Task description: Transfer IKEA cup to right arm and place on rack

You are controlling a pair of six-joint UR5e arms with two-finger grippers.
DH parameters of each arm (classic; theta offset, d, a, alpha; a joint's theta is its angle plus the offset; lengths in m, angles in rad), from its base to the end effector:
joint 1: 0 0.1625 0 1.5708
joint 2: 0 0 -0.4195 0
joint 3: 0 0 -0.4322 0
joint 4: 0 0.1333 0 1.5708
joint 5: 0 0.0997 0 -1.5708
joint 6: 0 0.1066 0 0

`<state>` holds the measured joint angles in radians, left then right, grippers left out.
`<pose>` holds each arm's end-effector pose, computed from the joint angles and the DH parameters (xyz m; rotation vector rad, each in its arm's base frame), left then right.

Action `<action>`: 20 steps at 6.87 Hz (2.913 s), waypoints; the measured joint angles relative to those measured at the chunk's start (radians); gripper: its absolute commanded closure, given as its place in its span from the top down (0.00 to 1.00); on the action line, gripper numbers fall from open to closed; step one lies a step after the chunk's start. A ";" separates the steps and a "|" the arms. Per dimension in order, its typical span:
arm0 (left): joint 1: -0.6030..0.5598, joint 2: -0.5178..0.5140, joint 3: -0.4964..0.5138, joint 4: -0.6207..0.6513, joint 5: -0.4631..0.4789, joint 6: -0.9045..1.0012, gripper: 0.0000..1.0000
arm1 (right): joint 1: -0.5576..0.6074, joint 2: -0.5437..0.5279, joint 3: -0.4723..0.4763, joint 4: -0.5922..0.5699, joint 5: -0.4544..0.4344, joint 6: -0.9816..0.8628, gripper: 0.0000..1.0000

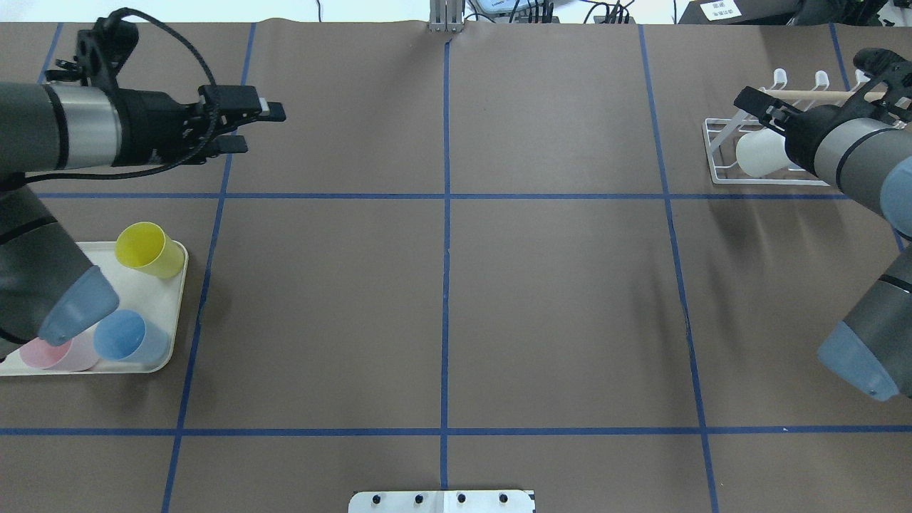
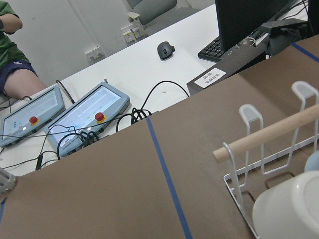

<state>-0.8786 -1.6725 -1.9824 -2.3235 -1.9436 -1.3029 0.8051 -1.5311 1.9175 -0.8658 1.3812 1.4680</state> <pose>0.2743 -0.4789 0.3023 0.4087 1.2266 -0.2878 -0.2747 -0.5070 0.3786 0.6462 -0.9260 0.7316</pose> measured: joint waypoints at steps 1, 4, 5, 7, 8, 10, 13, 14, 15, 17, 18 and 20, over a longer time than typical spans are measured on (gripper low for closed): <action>0.000 0.078 -0.082 0.158 -0.001 0.114 1.00 | -0.020 0.005 0.008 0.000 0.002 0.002 1.00; 0.013 0.330 -0.149 0.367 -0.027 0.376 1.00 | -0.086 0.008 0.029 0.000 -0.002 0.020 1.00; 0.014 0.360 -0.118 0.372 -0.078 0.402 1.00 | -0.105 0.009 0.031 0.000 -0.006 0.025 1.00; 0.014 0.374 -0.057 0.369 -0.161 0.412 1.00 | -0.132 0.012 0.032 0.001 -0.014 0.031 1.00; 0.014 0.383 -0.037 0.361 -0.210 0.413 1.00 | -0.147 0.014 0.031 0.001 -0.027 0.035 1.00; 0.014 0.400 -0.012 0.355 -0.251 0.414 0.99 | -0.164 0.016 0.031 0.001 -0.046 0.038 1.00; 0.018 0.393 0.076 0.313 -0.258 0.413 0.00 | -0.171 0.021 0.030 0.000 -0.053 0.038 1.00; 0.019 0.391 0.089 0.302 -0.278 0.412 0.00 | -0.172 0.021 0.030 0.001 -0.054 0.038 1.00; 0.019 0.389 0.093 0.300 -0.317 0.411 0.00 | -0.173 0.022 0.030 0.001 -0.055 0.038 1.00; 0.017 0.391 0.097 0.297 -0.367 0.411 0.00 | -0.174 0.022 0.028 0.000 -0.063 0.038 1.00; 0.007 0.397 0.098 0.298 -0.400 0.415 0.00 | -0.176 0.022 0.025 -0.001 -0.067 0.038 1.00; -0.115 0.405 0.093 0.311 -0.459 0.505 0.00 | -0.180 0.022 0.020 -0.001 -0.076 0.038 1.00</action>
<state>-0.9940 -1.2677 -1.8891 -2.0129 -2.4023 -0.7974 0.6248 -1.5094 1.9373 -0.8667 1.3047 1.5064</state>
